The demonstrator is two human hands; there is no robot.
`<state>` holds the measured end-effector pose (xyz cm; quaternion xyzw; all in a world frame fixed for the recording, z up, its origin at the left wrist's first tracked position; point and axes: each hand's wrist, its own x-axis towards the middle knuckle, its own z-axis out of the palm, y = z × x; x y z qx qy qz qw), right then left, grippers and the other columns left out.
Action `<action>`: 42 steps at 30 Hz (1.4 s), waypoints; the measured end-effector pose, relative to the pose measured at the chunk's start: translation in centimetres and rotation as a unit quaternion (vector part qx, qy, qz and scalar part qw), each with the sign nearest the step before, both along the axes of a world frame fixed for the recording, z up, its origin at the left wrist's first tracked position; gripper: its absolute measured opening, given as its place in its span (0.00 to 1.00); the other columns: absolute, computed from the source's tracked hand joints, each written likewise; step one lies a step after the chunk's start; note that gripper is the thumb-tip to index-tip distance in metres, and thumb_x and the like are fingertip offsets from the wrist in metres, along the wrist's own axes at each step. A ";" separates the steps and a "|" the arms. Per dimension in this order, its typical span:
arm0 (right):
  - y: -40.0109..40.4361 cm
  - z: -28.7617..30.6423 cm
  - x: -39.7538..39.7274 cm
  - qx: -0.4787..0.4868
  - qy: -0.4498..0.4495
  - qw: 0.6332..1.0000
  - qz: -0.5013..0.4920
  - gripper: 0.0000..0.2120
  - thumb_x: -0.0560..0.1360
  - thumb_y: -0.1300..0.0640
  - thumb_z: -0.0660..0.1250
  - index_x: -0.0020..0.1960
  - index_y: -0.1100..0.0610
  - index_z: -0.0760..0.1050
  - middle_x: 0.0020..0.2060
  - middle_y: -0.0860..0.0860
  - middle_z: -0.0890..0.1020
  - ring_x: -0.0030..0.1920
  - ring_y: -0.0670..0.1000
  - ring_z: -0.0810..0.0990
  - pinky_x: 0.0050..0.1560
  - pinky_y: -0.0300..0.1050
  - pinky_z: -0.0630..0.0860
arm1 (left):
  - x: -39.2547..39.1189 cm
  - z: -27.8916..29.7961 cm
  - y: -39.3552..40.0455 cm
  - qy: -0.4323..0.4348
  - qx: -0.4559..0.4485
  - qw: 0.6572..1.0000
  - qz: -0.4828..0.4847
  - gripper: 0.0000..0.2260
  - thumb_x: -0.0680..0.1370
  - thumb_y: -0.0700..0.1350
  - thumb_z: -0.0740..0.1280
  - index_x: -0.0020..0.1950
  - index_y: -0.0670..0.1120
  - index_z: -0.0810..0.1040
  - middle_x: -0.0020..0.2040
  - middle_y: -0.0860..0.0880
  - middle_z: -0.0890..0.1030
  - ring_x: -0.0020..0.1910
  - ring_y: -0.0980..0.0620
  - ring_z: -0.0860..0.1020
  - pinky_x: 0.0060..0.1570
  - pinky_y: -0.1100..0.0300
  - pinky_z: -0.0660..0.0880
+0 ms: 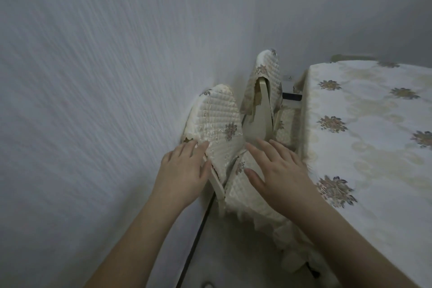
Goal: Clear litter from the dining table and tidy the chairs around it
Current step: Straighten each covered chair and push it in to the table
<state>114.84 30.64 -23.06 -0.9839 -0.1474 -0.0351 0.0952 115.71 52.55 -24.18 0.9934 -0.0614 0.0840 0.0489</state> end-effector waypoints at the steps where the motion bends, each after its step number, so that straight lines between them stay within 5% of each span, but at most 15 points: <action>1: 0.7 0.0 1.3 -0.005 -0.006 1.000 0.000 0.27 0.80 0.38 0.45 0.77 0.44 0.50 0.77 0.46 0.55 0.76 0.51 0.51 0.73 0.48 0.49 | 1.4 -0.3 0.5 -0.003 -0.002 1.000 -0.005 0.28 0.77 0.59 0.45 0.73 0.52 0.67 0.71 0.49 0.70 0.70 0.48 0.67 0.65 0.49 0.65; 9: 6.9 0.5 11.3 -0.013 0.002 1.000 -0.005 0.28 0.80 0.39 0.49 0.77 0.45 0.48 0.77 0.46 0.53 0.77 0.51 0.49 0.74 0.50 0.48 | 11.7 -1.8 5.7 0.011 -0.010 1.000 -0.020 0.27 0.77 0.58 0.49 0.71 0.50 0.69 0.68 0.45 0.73 0.66 0.45 0.72 0.61 0.47 0.69; 18: 9.1 -0.8 19.8 -0.024 0.010 1.000 0.003 0.29 0.80 0.40 0.51 0.77 0.46 0.49 0.77 0.48 0.55 0.76 0.52 0.52 0.74 0.51 0.50 | 20.0 -4.2 7.0 0.043 -0.019 0.999 -0.023 0.28 0.77 0.59 0.47 0.76 0.52 0.60 0.74 0.47 0.65 0.72 0.48 0.64 0.67 0.50 0.62; 22: 9.6 -2.2 25.3 -0.024 0.013 0.999 0.028 0.30 0.80 0.40 0.51 0.78 0.48 0.49 0.77 0.49 0.55 0.76 0.53 0.52 0.74 0.52 0.51 | 22.5 -5.8 7.2 0.071 -0.013 0.997 0.010 0.25 0.81 0.57 0.51 0.77 0.52 0.56 0.76 0.48 0.61 0.73 0.49 0.61 0.68 0.52 0.59; 30: 10.7 -6.3 37.6 -0.022 0.028 0.994 0.107 0.30 0.79 0.41 0.54 0.78 0.49 0.51 0.77 0.51 0.57 0.76 0.55 0.55 0.73 0.53 0.52 | 28.0 -9.0 5.5 0.097 -0.007 0.988 0.121 0.25 0.80 0.58 0.53 0.75 0.50 0.60 0.68 0.49 0.71 0.63 0.48 0.71 0.61 0.53 0.68; 37: 12.5 -9.7 46.5 -0.021 0.043 0.988 0.145 0.27 0.78 0.47 0.59 0.75 0.51 0.58 0.74 0.52 0.62 0.74 0.55 0.58 0.71 0.55 0.55 | 29.9 -11.8 4.0 0.141 0.012 0.975 0.172 0.27 0.80 0.58 0.52 0.77 0.50 0.53 0.75 0.45 0.61 0.71 0.46 0.64 0.66 0.51 0.64; 42: 14.2 -12.5 50.8 -0.052 0.088 0.979 0.175 0.29 0.76 0.49 0.60 0.74 0.54 0.57 0.75 0.53 0.59 0.75 0.56 0.55 0.73 0.56 0.54 | 30.8 -13.4 3.8 0.159 -0.024 0.965 0.207 0.29 0.80 0.56 0.55 0.77 0.45 0.52 0.73 0.44 0.64 0.69 0.47 0.67 0.66 0.54 0.65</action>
